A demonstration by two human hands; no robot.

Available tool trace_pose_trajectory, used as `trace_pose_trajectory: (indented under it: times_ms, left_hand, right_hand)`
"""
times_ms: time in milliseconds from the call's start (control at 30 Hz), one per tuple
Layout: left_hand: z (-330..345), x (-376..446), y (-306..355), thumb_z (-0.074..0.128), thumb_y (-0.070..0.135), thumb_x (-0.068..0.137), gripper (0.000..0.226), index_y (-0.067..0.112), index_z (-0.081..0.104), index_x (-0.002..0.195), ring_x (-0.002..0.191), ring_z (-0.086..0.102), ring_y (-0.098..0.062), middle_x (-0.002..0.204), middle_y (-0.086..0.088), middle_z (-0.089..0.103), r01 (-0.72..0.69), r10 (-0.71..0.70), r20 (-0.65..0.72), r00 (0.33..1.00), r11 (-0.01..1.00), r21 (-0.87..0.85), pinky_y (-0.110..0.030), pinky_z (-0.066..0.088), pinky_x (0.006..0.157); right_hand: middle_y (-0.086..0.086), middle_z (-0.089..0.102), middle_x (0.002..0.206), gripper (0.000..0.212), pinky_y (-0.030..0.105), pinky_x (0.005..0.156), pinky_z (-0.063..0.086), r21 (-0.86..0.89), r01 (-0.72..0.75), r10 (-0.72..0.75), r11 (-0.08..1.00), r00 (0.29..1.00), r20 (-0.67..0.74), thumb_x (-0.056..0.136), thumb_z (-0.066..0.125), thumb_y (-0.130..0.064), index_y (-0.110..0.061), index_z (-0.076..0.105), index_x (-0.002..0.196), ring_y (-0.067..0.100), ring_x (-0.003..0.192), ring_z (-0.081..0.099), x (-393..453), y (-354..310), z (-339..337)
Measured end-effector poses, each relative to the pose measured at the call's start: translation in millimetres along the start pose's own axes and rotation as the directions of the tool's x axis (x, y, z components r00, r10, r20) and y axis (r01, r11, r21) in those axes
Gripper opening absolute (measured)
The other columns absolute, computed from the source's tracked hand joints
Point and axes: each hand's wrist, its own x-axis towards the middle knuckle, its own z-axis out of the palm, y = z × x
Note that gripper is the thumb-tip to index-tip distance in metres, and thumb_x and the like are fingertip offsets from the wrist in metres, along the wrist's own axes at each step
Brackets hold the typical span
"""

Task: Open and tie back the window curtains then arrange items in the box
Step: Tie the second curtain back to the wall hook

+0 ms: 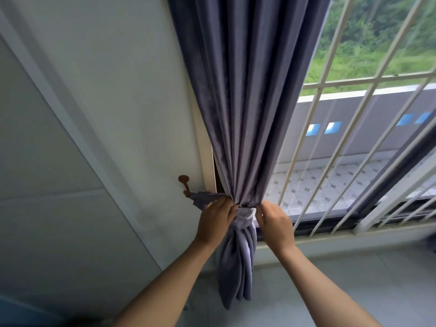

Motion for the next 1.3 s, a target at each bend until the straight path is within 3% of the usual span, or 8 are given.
trace_pose_trajectory:
  times_ms: [167, 300, 400, 500, 633, 733, 1033, 1300]
  left_hand:
    - [6, -15, 1, 0.052, 0.035, 0.094, 0.022, 0.016, 0.057, 0.087, 0.064, 0.059, -0.01, 0.075, 0.002, 0.063, 0.119, -0.115, 0.038, 0.993, 0.987, -0.112, -0.009, 0.033, 0.058]
    - [13, -53, -5, 0.053, 0.042, 0.091, 0.034, 0.021, 0.052, 0.064, 0.051, 0.046, -0.005, 0.057, 0.007, 0.056, 0.094, -0.081, 0.152, 0.985, 0.992, -0.079, -0.004, 0.023, 0.051]
    - [31, -64, -16, 0.044, 0.047, 0.093, 0.034, 0.022, 0.064, 0.082, 0.074, 0.064, -0.014, 0.082, 0.004, 0.068, 0.176, -0.179, 0.321, 0.93, 0.984, 0.041, -0.018, 0.034, 0.059]
    - [39, -54, -17, 0.045, 0.053, 0.088, 0.037, 0.027, 0.058, 0.111, 0.101, 0.06, -0.019, 0.112, 0.003, 0.062, 0.371, -0.346, 0.461, 0.817, 0.928, 0.038, -0.026, 0.045, 0.076]
    - [45, -39, -7, 0.051, 0.054, 0.085, 0.038, 0.024, 0.064, 0.105, 0.099, 0.062, -0.017, 0.108, 0.005, 0.066, 0.444, -0.406, 0.475, 0.78, 0.895, 0.037, -0.022, 0.037, 0.072]
    - [49, -39, -14, 0.046, 0.033, 0.095, 0.03, 0.012, 0.067, 0.099, 0.097, 0.061, -0.024, 0.106, -0.006, 0.068, 0.446, -0.44, 0.452, 0.776, 0.889, 0.101, -0.024, 0.033, 0.069]
    - [48, -37, -22, 0.043, 0.033, 0.099, 0.033, 0.011, 0.067, 0.108, 0.102, 0.061, -0.026, 0.109, -0.008, 0.067, 0.455, -0.474, 0.456, 0.754, 0.876, 0.158, -0.028, 0.039, 0.075]
    - [54, -41, 0, 0.031, 0.033, 0.102, 0.037, 0.012, 0.057, 0.12, 0.113, 0.057, -0.029, 0.124, -0.011, 0.059, 0.334, -0.505, 0.656, 0.561, 0.863, 0.379, -0.033, 0.044, 0.089]
  right_hand:
    - [-0.004, 0.053, 0.074, 0.038, 0.034, 0.057, 0.044, 0.021, -0.052, 0.046, 0.998, 0.976, 0.212, 0.092, 0.027, -0.045, -0.017, 0.048, 0.079, 0.018, 0.07, 0.049, 0, 3, -2]
    - [-0.003, 0.06, 0.102, 0.03, 0.035, 0.07, 0.045, -0.141, -0.273, 0.307, 0.952, 0.833, 0.46, 0.084, 0.032, -0.036, -0.022, 0.052, 0.102, 0.023, 0.095, 0.054, -30, 19, 16]
    - [-0.005, 0.062, 0.106, 0.027, 0.036, 0.074, 0.049, -0.152, -0.311, 0.342, 0.938, 0.76, 0.553, 0.088, 0.034, -0.038, -0.027, 0.054, 0.103, 0.022, 0.096, 0.056, -32, 20, 25]
    - [-0.001, 0.064, 0.102, 0.028, 0.034, 0.066, 0.043, -0.186, -0.216, 0.284, 0.958, 0.785, 0.55, 0.093, 0.036, -0.039, -0.022, 0.058, 0.095, 0.025, 0.095, 0.057, -21, 15, 27]
    - [0.01, 0.063, 0.099, 0.025, 0.034, 0.065, 0.035, -0.321, -0.013, 0.201, 0.947, 0.803, 0.562, 0.095, 0.036, -0.02, -0.01, 0.059, 0.097, 0.034, 0.095, 0.056, -14, 6, 27]
    - [0.009, 0.064, 0.097, 0.024, 0.034, 0.064, 0.035, -0.33, -0.043, 0.229, 0.943, 0.802, 0.551, 0.094, 0.036, -0.02, -0.012, 0.058, 0.096, 0.035, 0.093, 0.056, -22, 4, 31]
    - [0.005, 0.064, 0.095, 0.016, 0.034, 0.061, 0.035, -0.302, -0.156, 0.308, 0.94, 0.77, 0.559, 0.087, 0.038, -0.008, -0.014, 0.052, 0.091, 0.032, 0.095, 0.056, -38, 0, 39]
    - [0.009, 0.063, 0.102, 0.019, 0.035, 0.064, 0.036, -0.277, -0.14, 0.281, 0.951, 0.767, 0.576, 0.094, 0.037, -0.014, -0.01, 0.054, 0.101, 0.033, 0.099, 0.057, -34, 8, 28]
